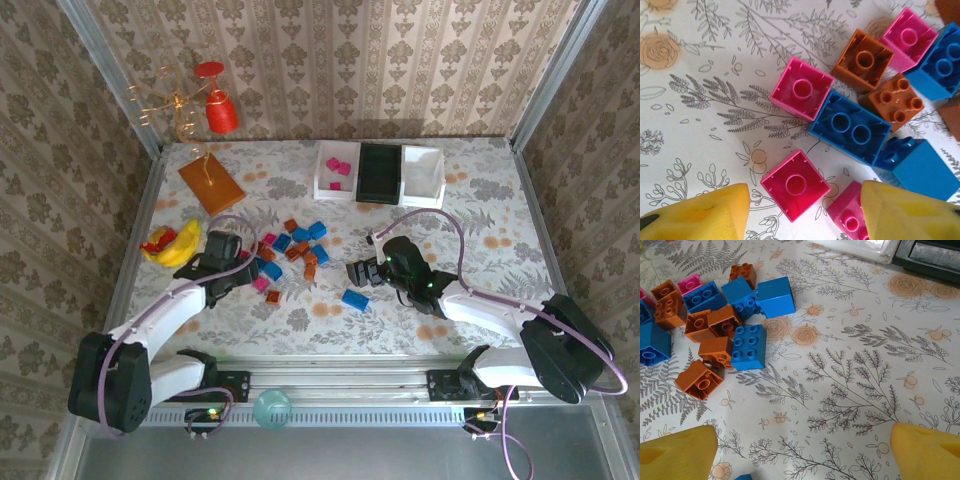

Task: Sort the legos into containers by color
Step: Pick up the lego from the middle-left of the table.

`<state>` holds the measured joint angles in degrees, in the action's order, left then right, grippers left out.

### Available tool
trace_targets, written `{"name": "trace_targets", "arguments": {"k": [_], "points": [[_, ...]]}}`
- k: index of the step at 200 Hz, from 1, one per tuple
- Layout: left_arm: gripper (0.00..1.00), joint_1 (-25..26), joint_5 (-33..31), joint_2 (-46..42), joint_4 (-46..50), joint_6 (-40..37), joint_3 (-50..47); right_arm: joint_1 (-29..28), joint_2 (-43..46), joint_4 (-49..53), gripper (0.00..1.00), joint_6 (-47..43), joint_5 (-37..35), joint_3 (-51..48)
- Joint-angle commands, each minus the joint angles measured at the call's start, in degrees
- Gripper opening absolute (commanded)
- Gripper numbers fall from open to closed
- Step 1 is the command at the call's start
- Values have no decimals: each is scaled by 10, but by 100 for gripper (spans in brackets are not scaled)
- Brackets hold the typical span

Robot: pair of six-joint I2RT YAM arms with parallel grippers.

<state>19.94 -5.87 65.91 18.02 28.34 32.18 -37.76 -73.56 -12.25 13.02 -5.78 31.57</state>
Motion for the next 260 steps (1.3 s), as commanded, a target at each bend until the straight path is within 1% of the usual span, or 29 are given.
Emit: {"name": "trace_targets", "arguments": {"k": [1, 18, 55, 76, 99, 144, 172, 224, 260], "points": [[61, -11, 5, 21, -1, 18, -13, -3, 8, -7, 91, 4, -20, 13], [60, -17, 19, 41, -27, 24, -18, -3, 12, -12, 91, 9, -10, 11], [58, -20, 20, 83, -56, 26, -10, -4, 19, -31, 91, 16, 8, 2], [63, -21, 27, 109, -67, 21, 3, -4, 16, -26, 91, 19, 12, 6], [63, -22, 21, 122, -78, 18, 4, -4, 16, -25, 91, 20, 14, 7], [55, -25, 12, 149, -104, 6, 10, -6, 15, -22, 91, 22, 12, 8], [54, -25, 12, 178, -123, -13, 22, -5, 15, -17, 91, 23, 14, 12], [54, -32, 2, 220, -113, -55, 75, -7, 3, -18, 91, 12, 2, 12], [45, -33, 18, 231, -115, -71, 96, -7, -11, -15, 91, 5, -10, 17]]}}
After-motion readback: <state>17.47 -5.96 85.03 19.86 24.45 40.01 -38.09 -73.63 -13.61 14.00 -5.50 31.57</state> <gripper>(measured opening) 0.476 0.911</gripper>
